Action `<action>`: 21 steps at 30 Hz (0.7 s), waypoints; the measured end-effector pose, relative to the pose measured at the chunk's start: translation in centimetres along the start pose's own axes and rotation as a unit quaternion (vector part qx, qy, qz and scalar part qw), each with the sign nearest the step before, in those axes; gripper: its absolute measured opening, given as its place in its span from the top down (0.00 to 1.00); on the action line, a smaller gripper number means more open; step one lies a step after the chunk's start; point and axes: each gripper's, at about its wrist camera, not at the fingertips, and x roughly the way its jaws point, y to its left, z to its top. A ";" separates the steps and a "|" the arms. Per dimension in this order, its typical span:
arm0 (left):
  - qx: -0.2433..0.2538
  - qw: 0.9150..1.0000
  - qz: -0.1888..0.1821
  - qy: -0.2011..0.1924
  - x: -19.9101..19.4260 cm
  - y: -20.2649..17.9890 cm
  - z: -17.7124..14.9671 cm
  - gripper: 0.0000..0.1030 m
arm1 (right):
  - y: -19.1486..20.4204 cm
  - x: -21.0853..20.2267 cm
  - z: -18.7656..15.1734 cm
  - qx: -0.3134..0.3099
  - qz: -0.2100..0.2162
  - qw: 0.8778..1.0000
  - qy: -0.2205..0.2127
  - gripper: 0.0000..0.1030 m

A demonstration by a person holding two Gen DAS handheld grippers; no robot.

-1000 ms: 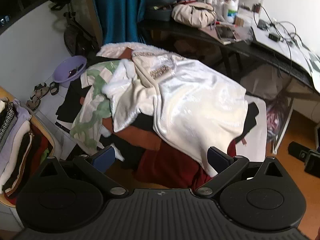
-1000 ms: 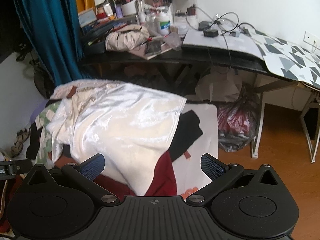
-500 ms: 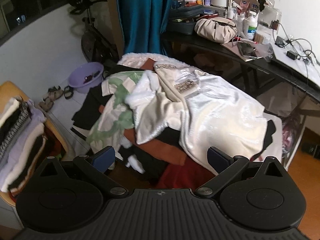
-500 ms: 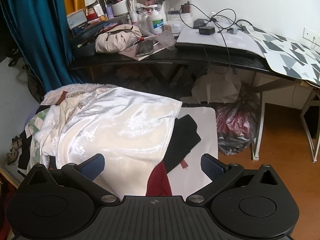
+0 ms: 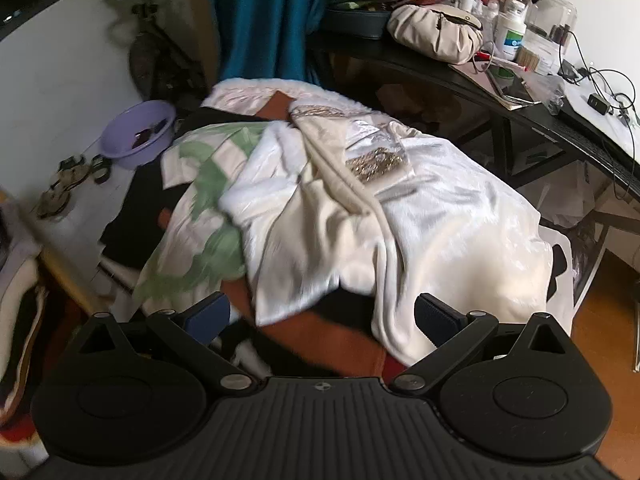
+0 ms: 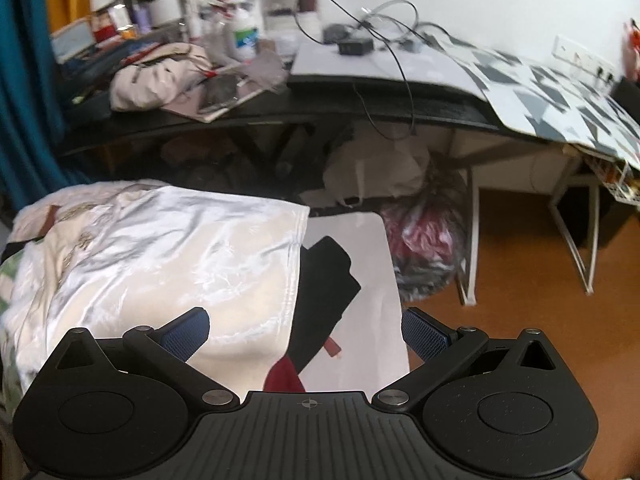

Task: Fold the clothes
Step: 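Move both grippers toward the cream satin robe on the clothes pile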

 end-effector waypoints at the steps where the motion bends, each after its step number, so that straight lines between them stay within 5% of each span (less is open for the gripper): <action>1: 0.007 1.000 -0.003 0.000 0.7 0.1 0.6 0.02 | 0.7 0.5 0.2 -0.002 -0.004 1.000 0.003 0.01; 10: 0.061 0.998 -0.022 0.021 5.6 1.3 4.5 0.02 | 7.5 3.3 2.2 -0.032 -0.006 0.999 0.013 0.01; 21: 0.055 0.996 -0.052 0.053 9.5 4.0 6.9 0.02 | 13.0 5.4 4.0 -0.031 0.000 0.999 0.033 0.01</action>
